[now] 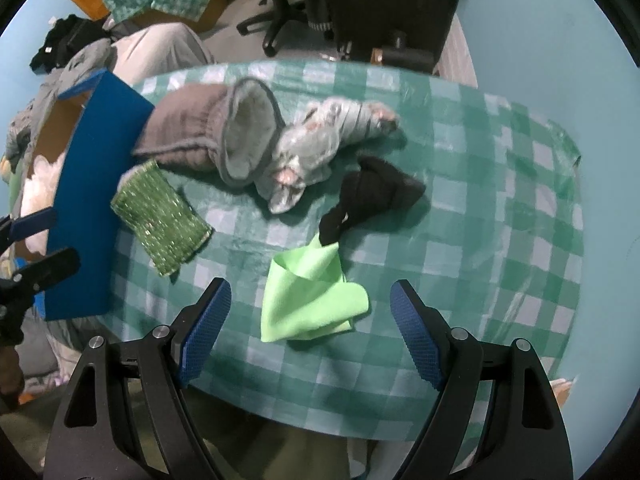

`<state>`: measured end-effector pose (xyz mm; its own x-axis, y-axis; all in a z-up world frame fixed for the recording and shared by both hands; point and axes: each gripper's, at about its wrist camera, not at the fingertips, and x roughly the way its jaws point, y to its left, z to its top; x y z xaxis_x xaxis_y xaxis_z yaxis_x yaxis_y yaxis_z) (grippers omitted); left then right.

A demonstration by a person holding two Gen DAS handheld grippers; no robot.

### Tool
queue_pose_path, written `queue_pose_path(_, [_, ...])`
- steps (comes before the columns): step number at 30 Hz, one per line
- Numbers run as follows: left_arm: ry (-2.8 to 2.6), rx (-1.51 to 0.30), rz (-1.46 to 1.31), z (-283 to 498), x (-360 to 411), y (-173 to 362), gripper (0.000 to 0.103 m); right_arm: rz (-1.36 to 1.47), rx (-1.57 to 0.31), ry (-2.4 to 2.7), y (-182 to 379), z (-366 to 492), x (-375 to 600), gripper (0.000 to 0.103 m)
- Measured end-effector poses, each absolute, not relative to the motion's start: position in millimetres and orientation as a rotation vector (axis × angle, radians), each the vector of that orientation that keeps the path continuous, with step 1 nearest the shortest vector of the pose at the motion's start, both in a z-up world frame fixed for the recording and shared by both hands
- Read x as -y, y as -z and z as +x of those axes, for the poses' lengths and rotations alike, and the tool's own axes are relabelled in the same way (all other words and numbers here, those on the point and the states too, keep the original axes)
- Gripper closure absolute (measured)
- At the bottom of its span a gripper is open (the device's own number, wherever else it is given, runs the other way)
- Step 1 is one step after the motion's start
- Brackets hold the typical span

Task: Organize soft objects
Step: 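Move both grippers back over the table toward the cloths, then grasp the green glittery cloth with the left gripper while the right gripper grasps the lime-green cloth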

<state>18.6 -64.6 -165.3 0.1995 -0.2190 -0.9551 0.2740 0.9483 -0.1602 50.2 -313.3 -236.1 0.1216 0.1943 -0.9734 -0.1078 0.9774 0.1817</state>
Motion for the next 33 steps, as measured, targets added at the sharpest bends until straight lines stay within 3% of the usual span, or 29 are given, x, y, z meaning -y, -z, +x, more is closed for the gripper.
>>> queue_pose_path(10, [0.298,-1.385,0.046,29,75,209,0.013,0.013,-1.508,-0.250,283,47,301,0.021])
queue_pose_path(24, [0.242,-1.389,0.201,36,100,254,0.013,-0.067,-1.489,-0.245,308,46,299,0.021])
queue_pose_path(30, [0.242,-1.376,0.229,30,110,264,0.014,-0.094,-1.486,-0.266,320,42,297,0.041])
queue_pose_path(32, [0.244,-1.374,0.235,25,111,266,0.024,-0.105,-1.475,-0.270,321,40,296,0.045])
queue_pose_path(33, [0.247,-1.376,0.241,22,112,267,0.039,-0.109,-1.471,-0.269,323,34,294,0.049])
